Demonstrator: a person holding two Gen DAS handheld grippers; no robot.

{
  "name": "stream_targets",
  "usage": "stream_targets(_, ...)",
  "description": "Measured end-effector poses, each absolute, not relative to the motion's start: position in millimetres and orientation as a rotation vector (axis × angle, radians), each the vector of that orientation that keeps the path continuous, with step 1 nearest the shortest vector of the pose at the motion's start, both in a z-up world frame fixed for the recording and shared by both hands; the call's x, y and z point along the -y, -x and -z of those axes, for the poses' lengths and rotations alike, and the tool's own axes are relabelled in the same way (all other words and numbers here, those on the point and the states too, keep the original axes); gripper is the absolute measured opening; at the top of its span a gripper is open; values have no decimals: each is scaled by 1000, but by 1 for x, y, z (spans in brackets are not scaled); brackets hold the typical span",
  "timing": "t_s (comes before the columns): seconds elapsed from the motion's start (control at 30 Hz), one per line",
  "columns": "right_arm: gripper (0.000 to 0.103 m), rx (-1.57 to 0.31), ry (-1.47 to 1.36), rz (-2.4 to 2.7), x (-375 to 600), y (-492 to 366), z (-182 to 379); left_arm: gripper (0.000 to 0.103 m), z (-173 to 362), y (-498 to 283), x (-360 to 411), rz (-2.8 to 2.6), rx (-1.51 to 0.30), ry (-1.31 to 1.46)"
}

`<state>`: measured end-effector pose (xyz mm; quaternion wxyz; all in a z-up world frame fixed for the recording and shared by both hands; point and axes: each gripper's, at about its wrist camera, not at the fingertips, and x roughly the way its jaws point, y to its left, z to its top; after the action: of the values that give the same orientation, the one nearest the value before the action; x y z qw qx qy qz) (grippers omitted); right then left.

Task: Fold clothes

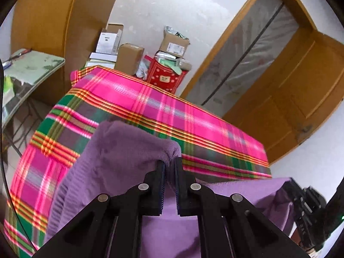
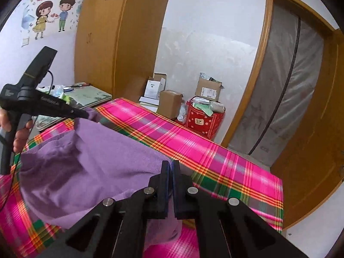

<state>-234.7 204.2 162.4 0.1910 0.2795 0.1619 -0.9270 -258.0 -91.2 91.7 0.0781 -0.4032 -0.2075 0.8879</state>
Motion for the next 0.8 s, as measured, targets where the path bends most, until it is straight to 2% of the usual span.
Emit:
stream_targets(0.33,3,-449,-920,2583,-200,306,-123,9,-54,311,85,-2673,553,1336)
stream_targets(0.5,3,-340,-1017,2553,-208,335,-105,9,-36,324,86,-2610,562,1412)
stream_targets(0.6,4,-292,-1066,2534,-212,343,-98,12,-31,321,86,-2563,542,1421)
stream_targets(0.8,7,-98,-1050,2503,-233,332,-109,32,-42,290,90,-2549,491,1363)
